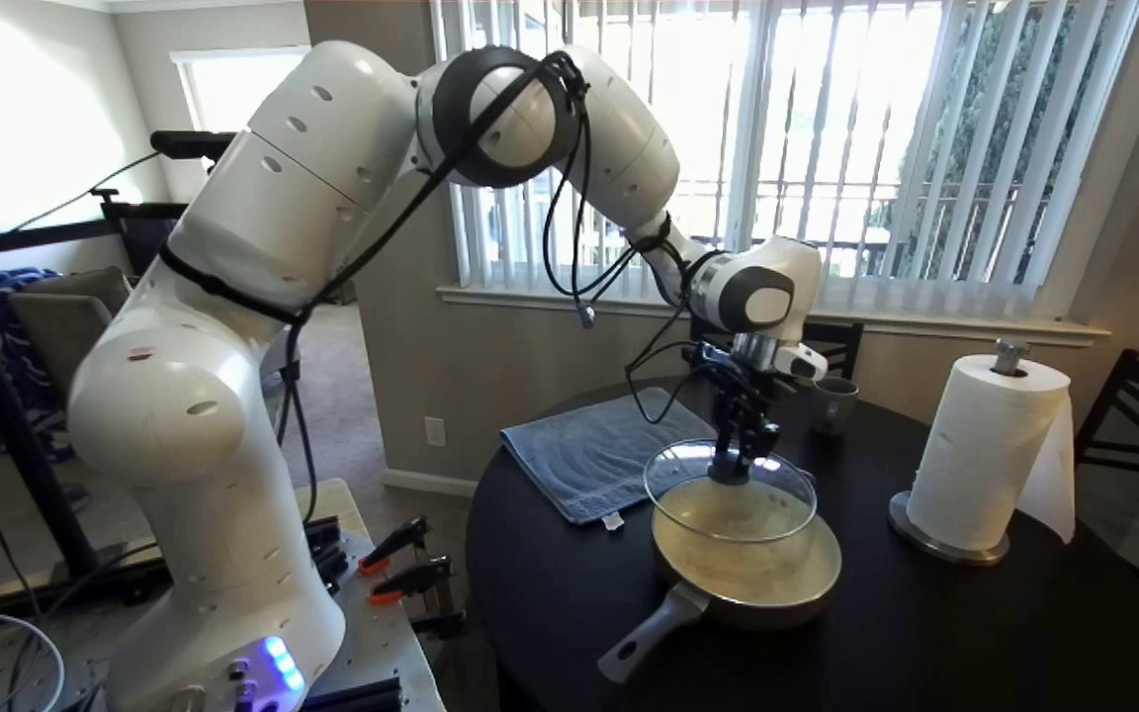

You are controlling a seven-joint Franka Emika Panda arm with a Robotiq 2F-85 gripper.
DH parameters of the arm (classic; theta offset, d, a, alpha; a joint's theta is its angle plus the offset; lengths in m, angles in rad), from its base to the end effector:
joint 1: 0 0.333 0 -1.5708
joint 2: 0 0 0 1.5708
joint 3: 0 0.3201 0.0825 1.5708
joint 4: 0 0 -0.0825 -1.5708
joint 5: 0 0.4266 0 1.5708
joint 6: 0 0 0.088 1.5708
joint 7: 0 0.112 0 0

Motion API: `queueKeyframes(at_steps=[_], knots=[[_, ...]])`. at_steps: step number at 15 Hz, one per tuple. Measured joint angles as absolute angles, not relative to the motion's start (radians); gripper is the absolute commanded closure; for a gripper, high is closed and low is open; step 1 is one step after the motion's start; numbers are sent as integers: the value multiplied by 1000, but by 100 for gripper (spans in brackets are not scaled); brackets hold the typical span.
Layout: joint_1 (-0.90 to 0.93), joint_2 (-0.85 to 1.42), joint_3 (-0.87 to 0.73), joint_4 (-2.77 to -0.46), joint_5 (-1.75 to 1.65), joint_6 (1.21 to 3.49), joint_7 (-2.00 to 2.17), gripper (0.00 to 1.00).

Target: Pick up the clear pan lid from the blue towel and put it on the gray pan

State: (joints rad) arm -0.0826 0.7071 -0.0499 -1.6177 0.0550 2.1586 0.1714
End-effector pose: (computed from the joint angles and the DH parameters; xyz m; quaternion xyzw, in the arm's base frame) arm 0.7010 -0.0879 0.1663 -0.9831 0.1632 0.0825 0.0033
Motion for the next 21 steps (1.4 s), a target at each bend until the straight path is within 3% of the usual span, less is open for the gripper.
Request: queueKeyframes(at_steps=[21], knots=[[-154,638,-103,-1765,94,2238,170,68]])
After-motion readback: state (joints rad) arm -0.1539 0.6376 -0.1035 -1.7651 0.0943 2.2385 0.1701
